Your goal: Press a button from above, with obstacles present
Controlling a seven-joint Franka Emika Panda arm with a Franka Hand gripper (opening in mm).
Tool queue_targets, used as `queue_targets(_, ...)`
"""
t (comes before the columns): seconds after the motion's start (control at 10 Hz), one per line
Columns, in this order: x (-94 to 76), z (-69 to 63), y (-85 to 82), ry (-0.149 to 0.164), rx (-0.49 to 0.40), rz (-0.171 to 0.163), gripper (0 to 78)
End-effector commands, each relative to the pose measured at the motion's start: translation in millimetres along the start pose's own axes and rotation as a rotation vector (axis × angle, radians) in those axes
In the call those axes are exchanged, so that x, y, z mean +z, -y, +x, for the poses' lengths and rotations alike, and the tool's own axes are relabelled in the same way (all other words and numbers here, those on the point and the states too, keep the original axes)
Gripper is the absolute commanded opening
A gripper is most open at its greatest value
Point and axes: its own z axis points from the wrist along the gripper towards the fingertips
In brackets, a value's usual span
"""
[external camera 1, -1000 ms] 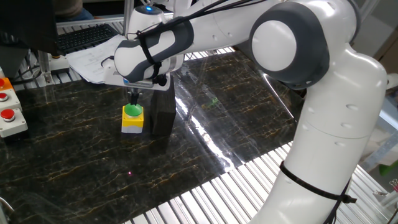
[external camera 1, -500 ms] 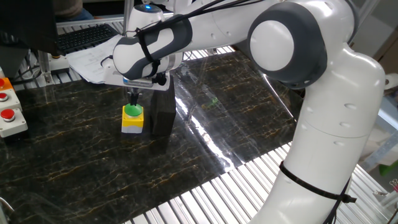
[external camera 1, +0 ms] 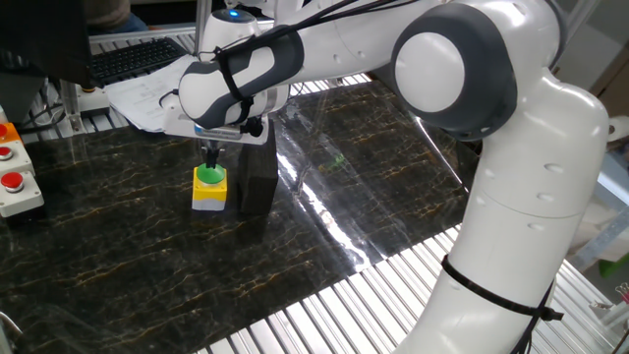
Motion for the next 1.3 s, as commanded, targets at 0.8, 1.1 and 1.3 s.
queue_targets(0.8, 6.9, -0.3, 1.3, 0.01, -0.014, -0.003, 0.0)
queue_targets(1.1, 14.2, 2.2, 4.2, 0.019, -0.018, -0.008, 0.0)
queue_targets(1.3, 20.5, 4.3, 3.3, 0.026, -0.015, -0.013, 0.0)
